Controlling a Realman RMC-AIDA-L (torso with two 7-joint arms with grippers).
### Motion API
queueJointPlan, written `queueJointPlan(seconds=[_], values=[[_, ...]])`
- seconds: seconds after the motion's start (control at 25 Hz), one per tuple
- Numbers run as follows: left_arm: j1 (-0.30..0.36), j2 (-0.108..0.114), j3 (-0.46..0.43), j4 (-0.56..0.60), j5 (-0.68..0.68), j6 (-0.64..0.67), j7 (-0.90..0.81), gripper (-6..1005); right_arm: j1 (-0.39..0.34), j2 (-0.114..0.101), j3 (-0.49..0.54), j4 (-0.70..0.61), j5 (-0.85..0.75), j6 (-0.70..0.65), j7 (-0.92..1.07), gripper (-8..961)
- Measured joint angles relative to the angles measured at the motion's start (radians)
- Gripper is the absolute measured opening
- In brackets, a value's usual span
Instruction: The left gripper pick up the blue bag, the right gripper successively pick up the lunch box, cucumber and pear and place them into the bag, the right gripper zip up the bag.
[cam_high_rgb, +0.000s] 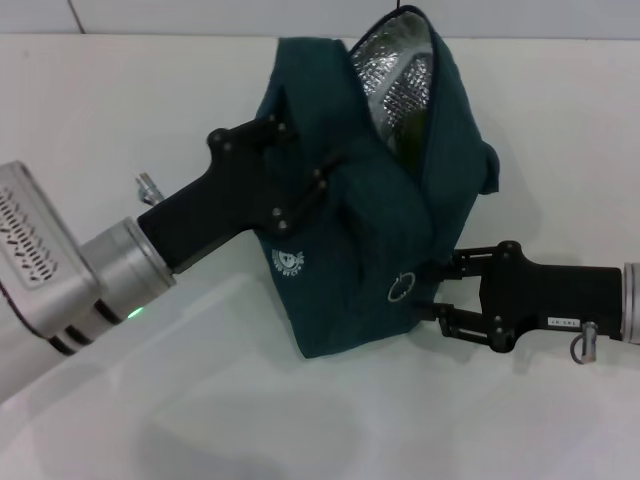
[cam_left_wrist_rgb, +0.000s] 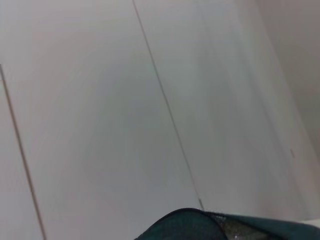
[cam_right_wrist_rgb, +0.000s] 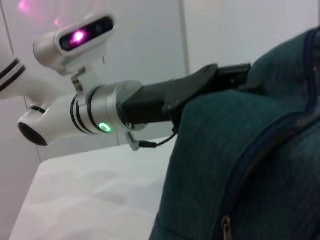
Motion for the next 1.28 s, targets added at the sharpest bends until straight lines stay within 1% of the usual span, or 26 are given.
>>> queueJointPlan(seconds=[0.36,0.48,0.68,0.8,1.0,1.12,1.24,1.28], values=[[0.010,0.000,0.001,0.000,-0.010,0.017,0.008,417,0.010,0.002,-0.051,0.000,0.002,-0.021,-0.010,420],[0.002,0.000,0.002,0.000,-0.009,0.017,0.006,418,0.013,0.004,-0.079,-0.004,0.001,-0.026,-0.010,420],[-0.007,0.000,0.015,-0.001,-0.008,0.019,0.008,417,0.013,0.004,-0.084,0.002,0.026,-0.026,-0.011,419],[-0.008,0.000,0.017,-0.001,-0.008,0.019,0.008,417,0.007,0.005,-0.084,0.005,0.056,-0.019,-0.011,367],[-0.008,0.000,0.017,-0.001,-0.008,0.019,0.015,417,0.010,0.004,-0.097,0.006,0.079,-0.019,-0.012,373],[-0.006,0.000,0.016,-0.001,-0.008,0.019,0.018,416,0.015,0.005,-0.127,0.007,0.080,-0.013,-0.012,326],[-0.005,0.000,0.016,-0.001,-0.008,0.019,0.018,416,0.015,0.004,-0.130,0.007,0.083,-0.004,-0.012,279],[-0.005,0.000,0.016,-0.001,-0.008,0.019,0.018,416,0.015,0.004,-0.130,0.007,0.085,-0.003,-0.012,278]])
